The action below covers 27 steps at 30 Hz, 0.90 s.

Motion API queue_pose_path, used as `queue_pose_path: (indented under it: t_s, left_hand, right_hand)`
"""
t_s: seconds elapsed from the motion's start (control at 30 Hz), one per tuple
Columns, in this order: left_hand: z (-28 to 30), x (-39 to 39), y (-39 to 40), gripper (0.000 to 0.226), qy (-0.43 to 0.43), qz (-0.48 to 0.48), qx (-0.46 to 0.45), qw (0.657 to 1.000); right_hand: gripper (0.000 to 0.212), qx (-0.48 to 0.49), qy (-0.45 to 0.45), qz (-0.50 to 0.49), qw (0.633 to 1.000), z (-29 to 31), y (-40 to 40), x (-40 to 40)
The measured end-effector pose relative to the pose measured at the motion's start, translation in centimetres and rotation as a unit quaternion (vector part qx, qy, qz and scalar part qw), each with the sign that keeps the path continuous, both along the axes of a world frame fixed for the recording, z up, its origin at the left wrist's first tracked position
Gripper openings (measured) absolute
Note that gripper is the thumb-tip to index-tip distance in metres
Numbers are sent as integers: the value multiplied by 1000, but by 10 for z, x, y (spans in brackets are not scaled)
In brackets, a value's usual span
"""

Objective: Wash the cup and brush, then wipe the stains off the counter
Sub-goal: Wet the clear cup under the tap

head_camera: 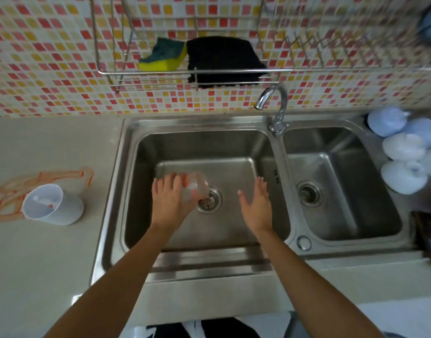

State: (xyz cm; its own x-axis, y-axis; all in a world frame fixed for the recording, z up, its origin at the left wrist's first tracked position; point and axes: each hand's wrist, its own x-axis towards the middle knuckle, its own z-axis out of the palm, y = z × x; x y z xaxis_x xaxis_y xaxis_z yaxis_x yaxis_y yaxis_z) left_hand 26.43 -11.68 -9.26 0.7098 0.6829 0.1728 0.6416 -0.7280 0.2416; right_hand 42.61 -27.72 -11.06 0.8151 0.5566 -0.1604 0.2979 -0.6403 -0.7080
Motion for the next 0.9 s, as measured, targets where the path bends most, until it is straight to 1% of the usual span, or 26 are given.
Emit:
queue_pose_path:
  t_s: [0.07,0.1,0.2,0.23,0.3,0.37,0.43,0.53,0.7,0.77,0.8,0.87,0.9]
  left_hand:
    - [15,32,-2,71,-60,7,-58,997]
    - [24,50,-4,72,-98,16,-101,990]
    - [41,96,-7,77,-189,20,-242,951]
    - [41,109,-6,77,-206,14,-285,936]
    - [36,129,-4,78,-236,11,-344,909]
    - [30,144,-4,75,-260,27,-383,886]
    - [25,153,-4,73,-275,25,-402,873]
    - [27,159,-5,74,-269,15,-403,875]
    - [37,173,-1,83,-262,-9,-447,856]
    - [33,179,3,80,-257,-9,-444,858]
    - [33,182,5,82,-253,-7,-446,859]
    - [46,183,4,88,-245,1,-449,859]
    - [53,184,4,89,-241,3,-437,867]
  right_hand:
    - [70,37,-36,-57,997,18,19,56]
    - [68,47,-54,-67,995,27,28,83]
    - [60,44,-87,-54,994,41,57,147]
    - [54,39,-96,-53,993,41,64,160]
    - [42,40,-116,-54,991,39,73,172]
    - [37,43,-128,-57,989,36,75,175]
    - [37,36,-146,-44,988,36,74,174]
    - [41,-18,-177,11,984,33,75,171]
    - [50,-92,-176,30,980,35,75,174]
    - [53,-119,-171,47,977,37,74,174]
    - [54,-129,-169,56,976,39,73,175]
    - [51,-135,-159,73,975,42,71,178]
    - [47,-128,-147,78,978,44,69,178]
